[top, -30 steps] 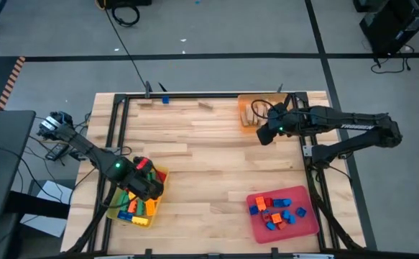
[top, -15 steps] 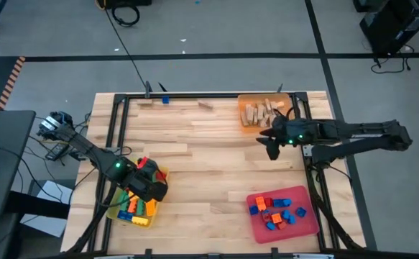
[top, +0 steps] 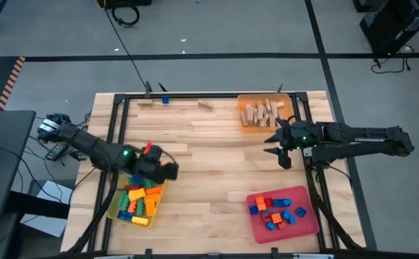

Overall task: Sort blocks by size
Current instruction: Put the brown block into the orange bin

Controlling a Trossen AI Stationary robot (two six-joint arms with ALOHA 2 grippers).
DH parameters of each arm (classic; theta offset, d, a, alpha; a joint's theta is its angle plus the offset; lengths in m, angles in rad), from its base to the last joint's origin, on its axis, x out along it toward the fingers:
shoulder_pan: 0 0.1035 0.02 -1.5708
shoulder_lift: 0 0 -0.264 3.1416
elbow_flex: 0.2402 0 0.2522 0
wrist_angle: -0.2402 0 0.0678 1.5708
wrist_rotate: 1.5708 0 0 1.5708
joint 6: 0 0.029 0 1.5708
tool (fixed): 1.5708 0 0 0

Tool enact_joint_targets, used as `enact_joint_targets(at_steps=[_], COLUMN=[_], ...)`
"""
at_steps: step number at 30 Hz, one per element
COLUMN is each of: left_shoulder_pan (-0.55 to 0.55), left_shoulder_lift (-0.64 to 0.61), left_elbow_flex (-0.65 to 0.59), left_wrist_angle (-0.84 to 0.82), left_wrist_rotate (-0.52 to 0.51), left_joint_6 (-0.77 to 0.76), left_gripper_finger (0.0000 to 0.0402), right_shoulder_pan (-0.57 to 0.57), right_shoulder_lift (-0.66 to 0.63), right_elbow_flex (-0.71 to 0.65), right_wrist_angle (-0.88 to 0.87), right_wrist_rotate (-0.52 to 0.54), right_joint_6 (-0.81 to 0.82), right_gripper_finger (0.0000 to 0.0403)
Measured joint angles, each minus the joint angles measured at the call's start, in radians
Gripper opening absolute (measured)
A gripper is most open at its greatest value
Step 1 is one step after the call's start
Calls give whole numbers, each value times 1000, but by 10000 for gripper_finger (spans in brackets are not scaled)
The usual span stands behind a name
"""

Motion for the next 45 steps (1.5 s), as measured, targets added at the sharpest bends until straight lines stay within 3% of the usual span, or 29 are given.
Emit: enact_joint_targets(at_steps=[5,12,19,27,33,39,45], left_shoulder_pan=[165,489,878,1261,1386,1438,1502], left_shoulder_lift=[0,0,0,24,151,334,468], left_elbow_flex=[0,0,0,0,74,176,244], left_wrist_angle=[-21,-26,-23,-3,26,5,3], left_wrist_rotate=[3,84,284,347,344,231,225], left_joint_6=[65,395,832,1156,1269,1260,1243], left_gripper_finger=[324,324,324,324,323,321,287], right_shoulder_pan=[-52,-113,-130,-130,-130,-130,-130], right_shoulder_lift=[1,1,1,2,27,83,150], right_elbow_flex=[0,0,0,0,0,0,0], right_wrist_angle=[0,13,16,40,77,128,158], right_wrist_rotate=[-10,-10,-12,10,93,126,127], right_joint_6=[-98,-106,17,130,194,240,262], right_gripper_finger=[185,185,185,185,185,185,185])
